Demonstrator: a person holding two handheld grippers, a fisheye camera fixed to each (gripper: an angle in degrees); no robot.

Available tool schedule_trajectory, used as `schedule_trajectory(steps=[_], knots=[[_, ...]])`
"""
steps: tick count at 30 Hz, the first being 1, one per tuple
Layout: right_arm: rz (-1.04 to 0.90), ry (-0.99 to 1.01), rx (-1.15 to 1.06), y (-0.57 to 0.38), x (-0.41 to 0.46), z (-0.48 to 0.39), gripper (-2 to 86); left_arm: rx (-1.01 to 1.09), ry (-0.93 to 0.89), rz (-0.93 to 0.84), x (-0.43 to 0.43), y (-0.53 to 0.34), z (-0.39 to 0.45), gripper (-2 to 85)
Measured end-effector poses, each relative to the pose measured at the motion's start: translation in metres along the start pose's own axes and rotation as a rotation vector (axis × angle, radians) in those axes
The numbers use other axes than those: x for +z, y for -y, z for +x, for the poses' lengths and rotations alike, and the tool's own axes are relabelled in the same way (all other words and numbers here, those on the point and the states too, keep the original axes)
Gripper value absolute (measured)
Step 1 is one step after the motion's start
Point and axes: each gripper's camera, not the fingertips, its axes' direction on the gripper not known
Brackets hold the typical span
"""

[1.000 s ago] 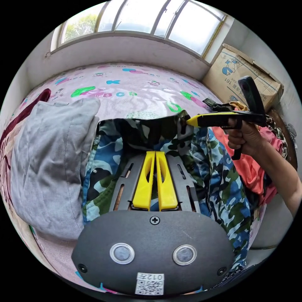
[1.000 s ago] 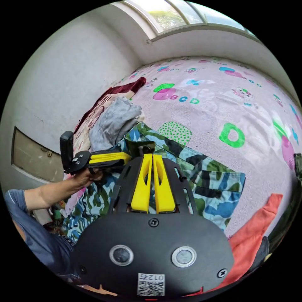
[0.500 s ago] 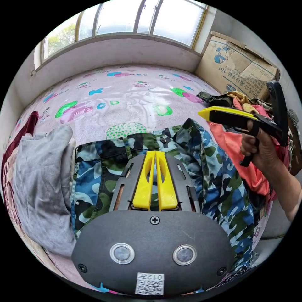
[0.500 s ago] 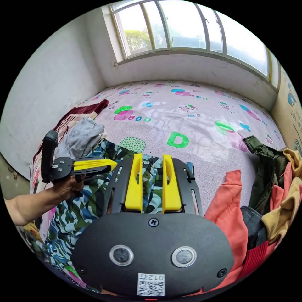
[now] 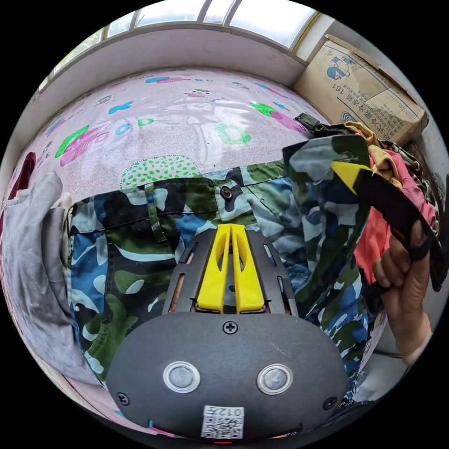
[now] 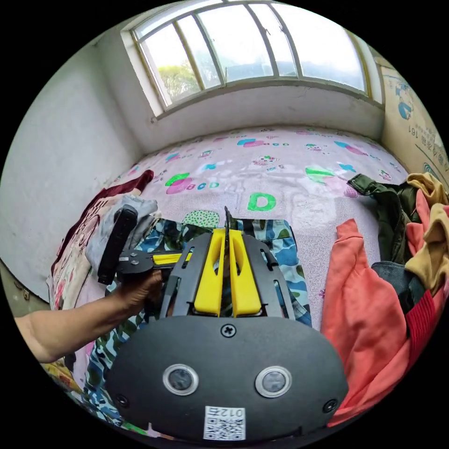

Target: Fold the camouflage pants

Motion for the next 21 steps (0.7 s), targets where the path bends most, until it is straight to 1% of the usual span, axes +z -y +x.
schedule_trajectory(steps=[1, 3, 5, 7, 9, 12, 14, 16, 18, 21], knots=[[0.032, -0.032, 0.023, 0.000, 0.001, -0.012, 1.5, -0.020, -0.008, 0.032, -0.006, -0.003, -0.001, 0.5], [0.027, -0.031, 0.026, 0.002, 0.016, -0.030, 1.9, -0.071, 0.015, 0.090, -0.022, -0.012, -0.004, 0.5], [-0.045, -0.022, -0.048, 0.003, 0.050, -0.058, 3.2, -0.131, 0.021, 0.158, -0.046, -0.030, -0.012, 0.5], [-0.103, 0.005, -0.111, 0.005, 0.065, -0.076, 5.1, -0.170, 0.028, 0.192, -0.060, -0.047, -0.018, 0.5], [-0.107, 0.033, -0.137, 0.011, 0.060, -0.085, 6.8, -0.179, 0.033, 0.223, -0.072, -0.062, -0.020, 0.4], [-0.015, 0.070, -0.185, 0.022, 0.015, -0.082, 7.2, -0.153, 0.008, 0.251, -0.084, -0.078, -0.010, 0.4], [0.015, -0.022, -0.216, 0.028, -0.013, -0.067, 4.3, -0.091, -0.040, 0.240, -0.082, -0.076, 0.012, 0.4], [-0.030, -0.062, -0.219, 0.034, -0.018, -0.052, 2.2, -0.021, -0.083, 0.213, -0.074, -0.066, 0.035, 0.4], [-0.085, -0.089, -0.227, 0.043, -0.015, -0.044, 1.1, 0.044, -0.072, 0.183, -0.064, -0.053, 0.059, 0.4], [-0.128, -0.159, -0.264, 0.063, -0.005, -0.044, 0.4, 0.068, 0.018, 0.186, -0.053, -0.035, 0.083, 0.4]])
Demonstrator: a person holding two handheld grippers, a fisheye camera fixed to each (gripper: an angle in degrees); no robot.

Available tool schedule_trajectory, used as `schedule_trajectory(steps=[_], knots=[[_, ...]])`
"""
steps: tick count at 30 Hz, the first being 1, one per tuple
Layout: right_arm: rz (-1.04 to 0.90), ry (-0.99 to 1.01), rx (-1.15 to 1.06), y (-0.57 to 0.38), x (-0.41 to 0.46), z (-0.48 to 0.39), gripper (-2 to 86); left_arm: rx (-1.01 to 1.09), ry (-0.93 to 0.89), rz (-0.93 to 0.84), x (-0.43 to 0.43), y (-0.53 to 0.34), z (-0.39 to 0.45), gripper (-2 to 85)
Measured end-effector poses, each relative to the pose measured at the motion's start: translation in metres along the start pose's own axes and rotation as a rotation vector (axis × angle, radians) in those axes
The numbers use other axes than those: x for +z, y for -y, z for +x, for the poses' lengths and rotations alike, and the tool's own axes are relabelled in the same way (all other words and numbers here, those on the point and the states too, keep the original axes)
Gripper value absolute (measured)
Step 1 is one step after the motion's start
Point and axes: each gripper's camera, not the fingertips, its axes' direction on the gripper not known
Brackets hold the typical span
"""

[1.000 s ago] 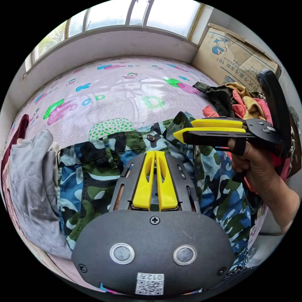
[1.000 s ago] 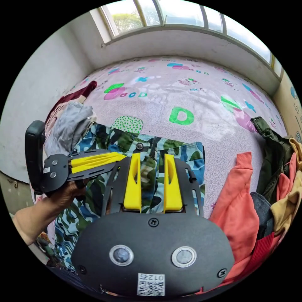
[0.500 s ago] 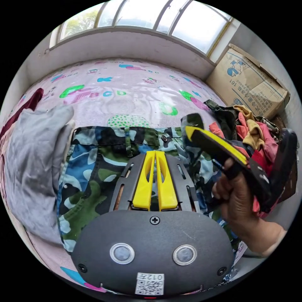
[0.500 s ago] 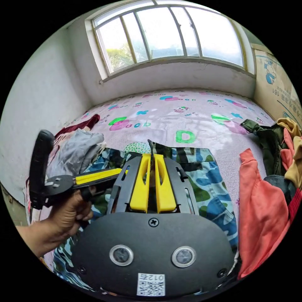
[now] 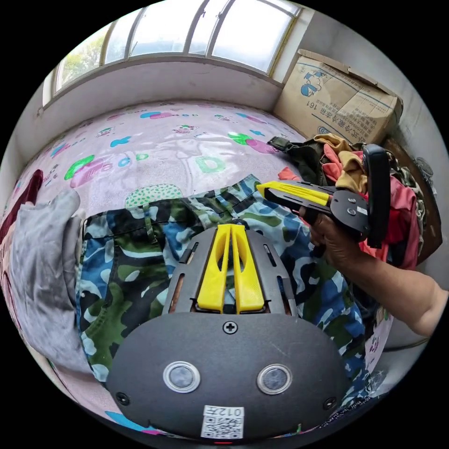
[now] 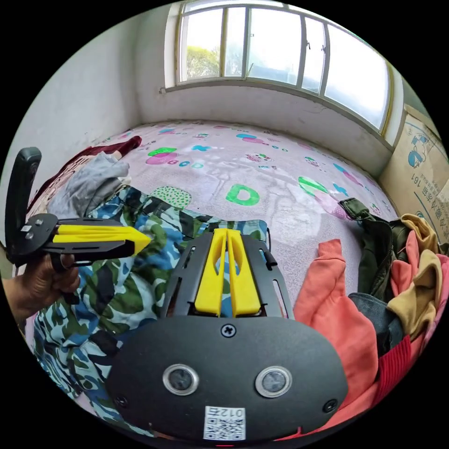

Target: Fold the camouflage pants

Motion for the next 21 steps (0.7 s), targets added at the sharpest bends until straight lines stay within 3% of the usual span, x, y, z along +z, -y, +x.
schedule_trajectory(steps=[6, 13, 21], knots=[[-0.210, -0.024, 0.056, 0.042, 0.021, 0.022, 0.0, -0.019, 0.035, -0.207, 0.046, 0.017, -0.003, 0.2], [-0.218, -0.113, -0.005, 0.086, -0.015, -0.006, 0.5, 0.062, 0.107, -0.151, 0.035, 0.002, 0.036, 0.3], [-0.280, -0.026, 0.020, 0.150, -0.070, -0.001, 0.9, 0.075, 0.123, -0.180, 0.016, -0.006, 0.067, 0.4]])
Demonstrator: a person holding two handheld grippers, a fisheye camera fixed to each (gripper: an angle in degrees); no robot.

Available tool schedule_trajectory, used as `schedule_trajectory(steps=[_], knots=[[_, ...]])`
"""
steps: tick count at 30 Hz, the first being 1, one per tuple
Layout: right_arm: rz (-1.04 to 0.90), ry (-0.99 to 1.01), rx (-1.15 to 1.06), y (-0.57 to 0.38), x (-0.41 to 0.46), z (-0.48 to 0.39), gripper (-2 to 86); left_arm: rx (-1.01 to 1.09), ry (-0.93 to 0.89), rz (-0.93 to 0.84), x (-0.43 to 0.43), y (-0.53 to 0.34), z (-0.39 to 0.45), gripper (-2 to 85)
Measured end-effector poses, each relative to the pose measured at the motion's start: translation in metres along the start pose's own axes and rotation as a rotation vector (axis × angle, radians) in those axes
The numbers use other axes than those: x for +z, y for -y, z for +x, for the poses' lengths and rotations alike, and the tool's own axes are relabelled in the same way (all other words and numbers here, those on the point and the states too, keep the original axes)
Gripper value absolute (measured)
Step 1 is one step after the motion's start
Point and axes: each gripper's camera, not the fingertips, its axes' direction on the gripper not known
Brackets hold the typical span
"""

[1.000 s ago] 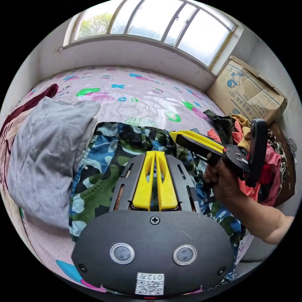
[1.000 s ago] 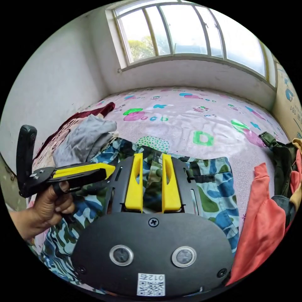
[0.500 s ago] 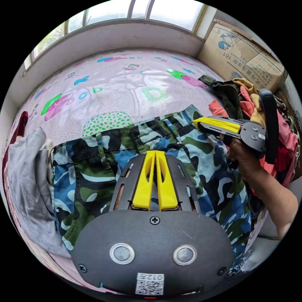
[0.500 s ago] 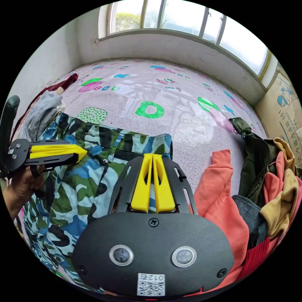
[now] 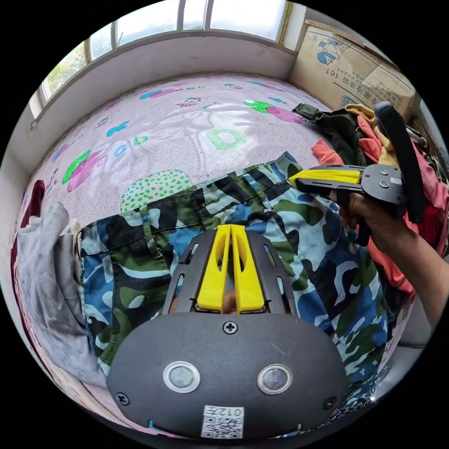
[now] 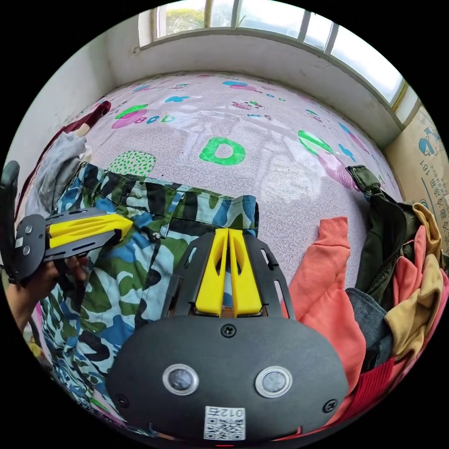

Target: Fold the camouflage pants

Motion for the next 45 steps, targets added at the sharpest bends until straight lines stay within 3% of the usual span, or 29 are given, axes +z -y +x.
schedule_trajectory(steps=[5, 13, 21, 25, 29, 35, 45], knots=[[0.109, -0.049, -0.088, 0.004, -0.053, -0.011, 0.9, 0.109, 0.028, 0.035, -0.018, -0.019, 0.024, 0.3], [0.035, -0.187, -0.065, 0.051, -0.137, -0.022, 0.2, 0.065, 0.026, 0.024, -0.047, -0.044, 0.046, 0.0], [0.249, -0.119, -0.050, 0.028, -0.364, 0.015, 0.6, -0.094, 0.057, 0.284, -0.199, -0.111, 0.037, -0.1], [0.240, 0.052, -0.070, -0.051, -0.500, 0.039, 2.5, -0.140, 0.043, 0.303, -0.305, -0.212, 0.041, 0.0], [0.154, 0.142, -0.065, -0.164, -0.612, 0.042, 4.6, -0.215, 0.035, 0.198, -0.379, -0.361, 0.067, 0.0], [0.006, 0.292, 0.114, -0.316, -0.719, 0.038, 5.8, -0.286, -0.073, 0.077, -0.427, -0.549, 0.158, -0.1], [-0.240, 0.453, 0.192, -0.458, -0.809, 0.018, 8.2, -0.116, -0.251, -0.061, -0.428, -0.653, 0.343, -0.1]])
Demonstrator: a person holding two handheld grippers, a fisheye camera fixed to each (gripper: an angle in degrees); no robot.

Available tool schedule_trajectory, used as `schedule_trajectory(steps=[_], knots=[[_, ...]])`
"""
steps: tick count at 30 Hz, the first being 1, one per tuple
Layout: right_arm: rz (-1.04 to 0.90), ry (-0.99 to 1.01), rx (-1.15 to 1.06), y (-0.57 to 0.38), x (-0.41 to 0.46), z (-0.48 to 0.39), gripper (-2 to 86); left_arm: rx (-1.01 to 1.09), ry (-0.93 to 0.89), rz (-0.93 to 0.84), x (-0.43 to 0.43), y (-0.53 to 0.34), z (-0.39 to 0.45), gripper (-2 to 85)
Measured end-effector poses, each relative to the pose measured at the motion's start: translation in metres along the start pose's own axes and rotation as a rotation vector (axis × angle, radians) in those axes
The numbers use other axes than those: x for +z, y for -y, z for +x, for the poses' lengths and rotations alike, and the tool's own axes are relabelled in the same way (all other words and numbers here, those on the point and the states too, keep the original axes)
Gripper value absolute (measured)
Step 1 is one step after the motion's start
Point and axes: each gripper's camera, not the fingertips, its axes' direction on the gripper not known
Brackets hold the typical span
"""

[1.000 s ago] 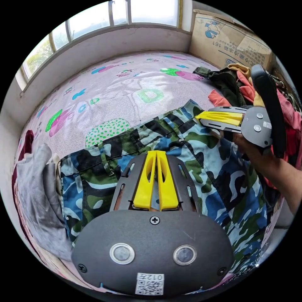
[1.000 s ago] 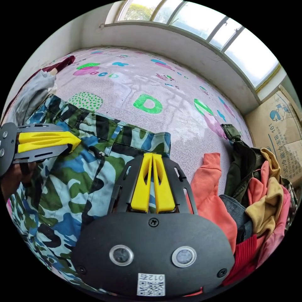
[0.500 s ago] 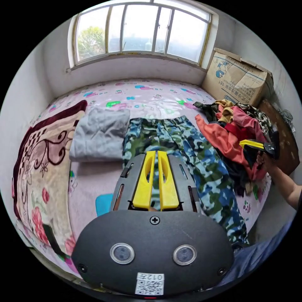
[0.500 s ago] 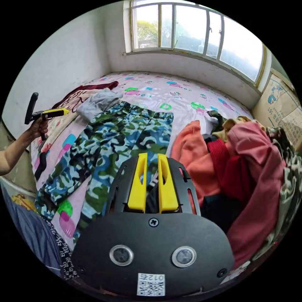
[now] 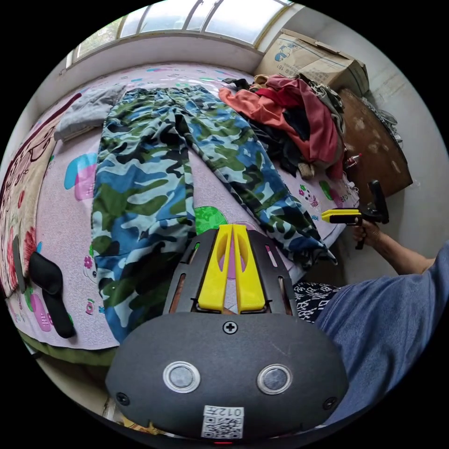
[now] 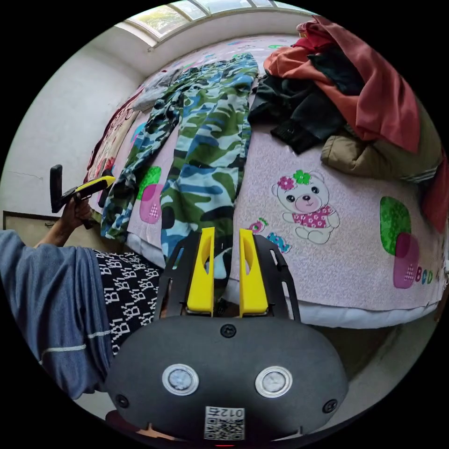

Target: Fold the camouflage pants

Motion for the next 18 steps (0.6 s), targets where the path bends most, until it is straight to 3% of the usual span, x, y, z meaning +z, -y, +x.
schedule_trajectory(steps=[4, 10, 13, 18], knots=[[0.034, 0.055, -0.072, -0.040, -0.054, -0.024, 8.4, 0.044, 0.002, -0.021, 0.005, -0.036, 0.062, -0.1], [0.037, -0.068, -0.410, -0.091, -0.132, -0.127, 8.7, 0.371, -0.028, -0.096, 0.036, -0.092, 0.191, 0.6], [0.044, -0.066, -0.391, -0.106, -0.157, -0.146, 8.2, 0.536, 0.129, -0.127, 0.062, -0.113, 0.250, 2.5], [0.104, -0.115, -0.302, -0.135, -0.209, -0.165, 6.6, 0.503, 0.087, -0.153, 0.080, -0.130, 0.285, 7.1]])
